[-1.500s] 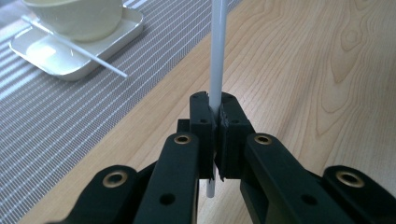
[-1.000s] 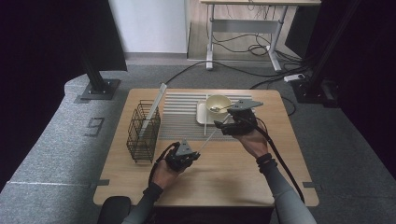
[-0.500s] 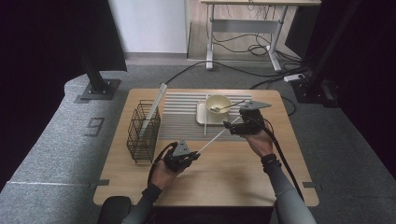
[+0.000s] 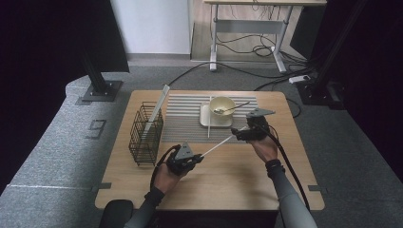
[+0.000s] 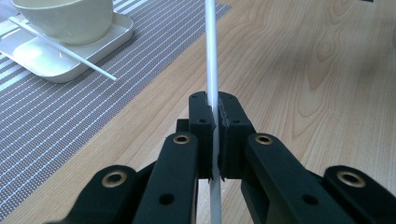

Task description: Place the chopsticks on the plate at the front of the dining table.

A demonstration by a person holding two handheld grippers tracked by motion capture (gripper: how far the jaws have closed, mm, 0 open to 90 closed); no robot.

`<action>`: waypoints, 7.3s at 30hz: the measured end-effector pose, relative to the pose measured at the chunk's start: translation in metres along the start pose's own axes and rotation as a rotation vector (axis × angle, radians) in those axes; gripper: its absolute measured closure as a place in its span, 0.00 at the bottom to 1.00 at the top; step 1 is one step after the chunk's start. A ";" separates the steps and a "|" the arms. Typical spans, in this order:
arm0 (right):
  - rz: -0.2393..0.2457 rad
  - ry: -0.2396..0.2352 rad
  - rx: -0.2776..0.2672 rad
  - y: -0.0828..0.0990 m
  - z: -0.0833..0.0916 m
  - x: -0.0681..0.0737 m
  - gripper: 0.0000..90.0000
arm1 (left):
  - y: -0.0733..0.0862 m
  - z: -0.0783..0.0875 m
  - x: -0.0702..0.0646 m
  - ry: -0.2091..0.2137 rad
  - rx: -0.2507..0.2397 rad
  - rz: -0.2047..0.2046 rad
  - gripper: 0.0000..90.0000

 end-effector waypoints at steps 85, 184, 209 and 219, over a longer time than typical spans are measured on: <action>-0.050 0.014 0.181 0.161 0.022 -0.014 0.00 | 0.013 -0.005 0.055 -0.333 0.069 0.255 0.95; -0.051 0.016 0.179 0.160 0.021 -0.013 0.00 | -0.027 -0.137 0.118 -0.356 0.159 0.309 0.80; -0.051 0.016 0.179 0.160 0.021 -0.013 0.00 | -0.046 -0.128 0.115 -0.325 0.086 0.344 0.51; -0.051 0.016 0.179 0.160 0.021 -0.013 0.00 | -0.033 -0.143 0.106 -0.327 0.150 0.339 0.53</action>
Point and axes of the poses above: each handheld gripper's, and its own axes: z roughly backward along the jaws, y roughly out of its underside, x roughly to its left, the point moved 5 cm from there along -z, roughly forward along the jaws, and after that the axes turned 6 degrees about z, right-handed, at the moved point
